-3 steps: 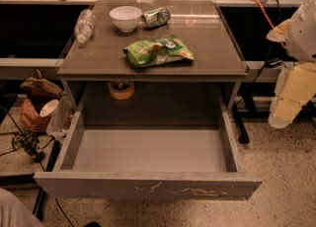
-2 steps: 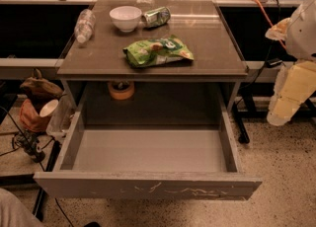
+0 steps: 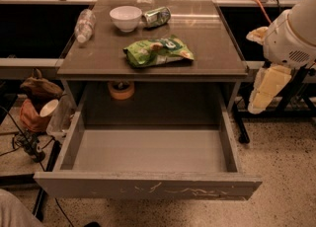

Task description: Place green rice chip bag into top drawer

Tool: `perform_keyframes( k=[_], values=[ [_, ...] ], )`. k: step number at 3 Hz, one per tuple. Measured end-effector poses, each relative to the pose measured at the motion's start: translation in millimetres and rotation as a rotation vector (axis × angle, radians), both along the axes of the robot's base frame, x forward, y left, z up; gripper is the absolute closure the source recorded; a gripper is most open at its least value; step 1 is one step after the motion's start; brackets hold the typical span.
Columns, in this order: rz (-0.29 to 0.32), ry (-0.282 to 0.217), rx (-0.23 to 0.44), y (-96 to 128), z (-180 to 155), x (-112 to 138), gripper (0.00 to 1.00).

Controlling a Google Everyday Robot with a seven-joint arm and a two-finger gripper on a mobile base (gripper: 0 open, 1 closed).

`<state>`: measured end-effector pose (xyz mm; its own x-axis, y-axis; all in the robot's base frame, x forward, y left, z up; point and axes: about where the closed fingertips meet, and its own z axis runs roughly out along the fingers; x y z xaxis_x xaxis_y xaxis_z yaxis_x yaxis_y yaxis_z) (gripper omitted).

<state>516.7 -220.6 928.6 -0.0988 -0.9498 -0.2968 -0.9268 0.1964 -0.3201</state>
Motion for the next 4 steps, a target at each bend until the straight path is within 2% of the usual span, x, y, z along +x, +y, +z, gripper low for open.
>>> perform_keyframes(
  k=[1,2,3,4],
  values=[
    [0.0,0.0,0.0,0,0,0,0.0],
    [0.073,-0.035,0.034,7,-2,33,0.0],
    [0.182,-0.105,0.087,23,-8,98,0.0],
    [0.263,-0.154,0.134,46,-24,162,0.0]
  ],
)
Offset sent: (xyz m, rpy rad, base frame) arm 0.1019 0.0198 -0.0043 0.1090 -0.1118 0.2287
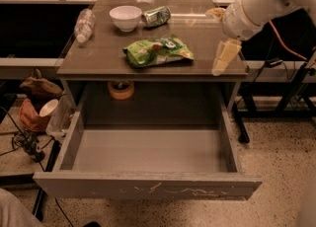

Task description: Place green rice chip bag into top drawer

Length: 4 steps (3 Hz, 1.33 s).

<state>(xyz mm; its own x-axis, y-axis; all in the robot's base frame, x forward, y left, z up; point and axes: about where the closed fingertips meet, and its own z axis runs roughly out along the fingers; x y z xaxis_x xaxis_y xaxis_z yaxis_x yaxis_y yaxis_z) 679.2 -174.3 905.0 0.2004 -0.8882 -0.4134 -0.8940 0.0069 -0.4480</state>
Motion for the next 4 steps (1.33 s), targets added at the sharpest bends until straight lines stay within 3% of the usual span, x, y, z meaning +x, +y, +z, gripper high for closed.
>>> perform_keyframes(
  k=[1,2,4],
  values=[
    [0.057,-0.014,0.025,25,-14,46,0.0],
    [0.115,-0.025,0.044,54,-18,75,0.0],
    [0.201,-0.003,0.106,95,-24,95,0.0]
  ],
)
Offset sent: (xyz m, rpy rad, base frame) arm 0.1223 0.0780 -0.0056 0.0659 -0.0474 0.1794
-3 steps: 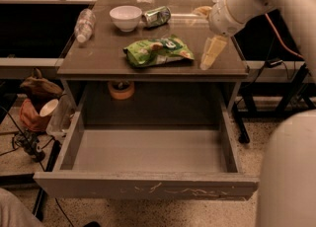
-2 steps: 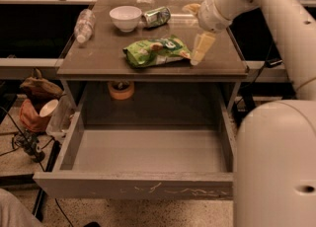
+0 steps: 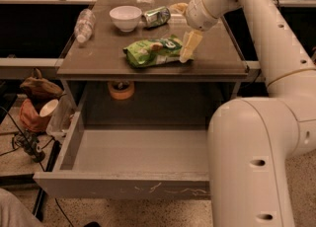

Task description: Place green rice chip bag into top drawer

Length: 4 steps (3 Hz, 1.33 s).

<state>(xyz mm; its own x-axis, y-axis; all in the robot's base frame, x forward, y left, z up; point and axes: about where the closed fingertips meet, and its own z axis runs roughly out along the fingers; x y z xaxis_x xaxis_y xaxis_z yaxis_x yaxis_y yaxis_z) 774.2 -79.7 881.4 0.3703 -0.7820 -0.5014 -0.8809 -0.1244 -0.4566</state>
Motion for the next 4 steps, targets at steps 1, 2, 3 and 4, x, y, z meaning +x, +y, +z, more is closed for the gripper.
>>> perform_keyframes(
  k=[1,2,3,4],
  values=[
    [0.044,0.058,0.079,15,-7,-5,0.0],
    [0.08,0.119,0.131,33,-8,-14,0.0],
    [0.101,0.147,0.164,47,-8,-16,0.0],
    [0.094,0.136,0.172,50,-8,-11,0.19]
  ],
)
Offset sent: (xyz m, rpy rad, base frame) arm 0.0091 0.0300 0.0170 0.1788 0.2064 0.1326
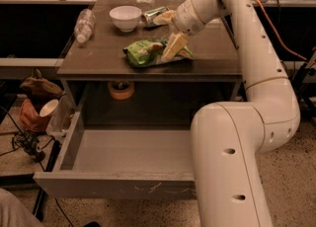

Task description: Place green rice chip bag into top drawer

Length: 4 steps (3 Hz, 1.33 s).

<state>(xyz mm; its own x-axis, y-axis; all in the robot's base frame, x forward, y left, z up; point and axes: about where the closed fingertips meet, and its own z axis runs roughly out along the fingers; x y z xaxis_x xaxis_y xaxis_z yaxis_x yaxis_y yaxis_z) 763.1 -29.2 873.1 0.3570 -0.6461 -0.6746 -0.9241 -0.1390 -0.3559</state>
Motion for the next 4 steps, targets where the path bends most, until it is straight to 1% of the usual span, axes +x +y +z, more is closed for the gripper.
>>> perform_keyframes(
  k=[3,4],
  values=[
    [0.0,0.0,0.0,0,0,0,0.88],
    [-0.035,-0.026,-0.015,-5,26,-5,1.0]
  ],
)
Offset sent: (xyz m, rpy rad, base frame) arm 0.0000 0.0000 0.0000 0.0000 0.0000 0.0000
